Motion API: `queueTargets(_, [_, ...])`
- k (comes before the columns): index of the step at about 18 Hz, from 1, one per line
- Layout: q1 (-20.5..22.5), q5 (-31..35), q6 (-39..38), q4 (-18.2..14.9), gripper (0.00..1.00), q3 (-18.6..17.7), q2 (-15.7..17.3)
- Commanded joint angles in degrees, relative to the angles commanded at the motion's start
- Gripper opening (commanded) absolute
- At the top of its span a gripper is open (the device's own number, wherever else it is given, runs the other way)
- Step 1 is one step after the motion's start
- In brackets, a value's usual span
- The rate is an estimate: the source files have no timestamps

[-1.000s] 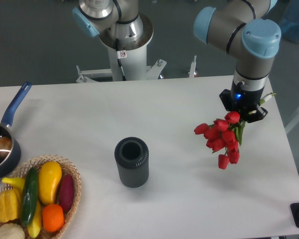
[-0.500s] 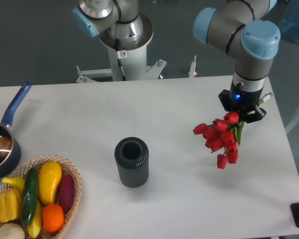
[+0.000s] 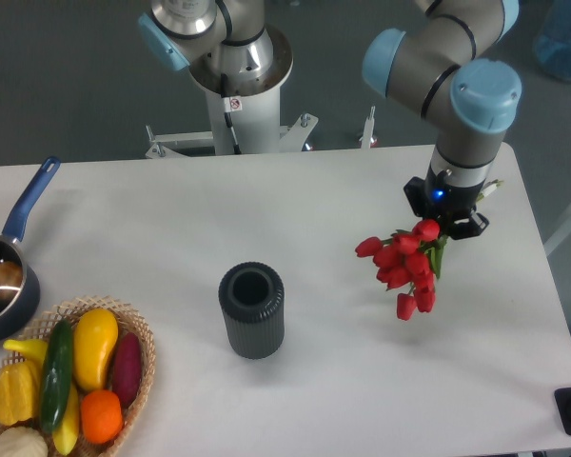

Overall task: Place the flowers on the table
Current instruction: 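Lower the held red tulips toward the table beside the black canister, then open the gripper to release the tulips onto the table and lift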

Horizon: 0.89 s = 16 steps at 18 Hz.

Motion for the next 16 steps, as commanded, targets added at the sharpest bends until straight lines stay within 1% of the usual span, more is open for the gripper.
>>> queueTargets(3, [-0.53,0.0,-0.7,0.36,0.07,-0.88,-0.62])
queueTargets(5, [-1.75,0.09,-2.01,0.62,0.08,-1.23,-1.58])
queueTargets(6, [-2.28,0.0,-3.67,0.8,0.12,-1.23,-1.68])
queueTargets(7, [-2.64,0.0,-4.74,0.88,0.19,-1.23,-1.68])
queueTargets(8, [-2.73,-0.09,-5.01,0.89,0.32,-1.15,-1.68])
queueTargets(9, [-2.81,-0.09,-5.1,0.89,0.54,-1.23,-1.68])
queueTargets(10, [-2.73,-0.09,-5.18,0.89,1.0,-1.23,-1.68])
queueTargets(14, [-2.82,-0.18,-4.57,0.89,1.0,-1.15,-1.59])
queueTargets(16, [-2.73,-0.18,-4.57,1.5,1.0,-1.15,-1.5])
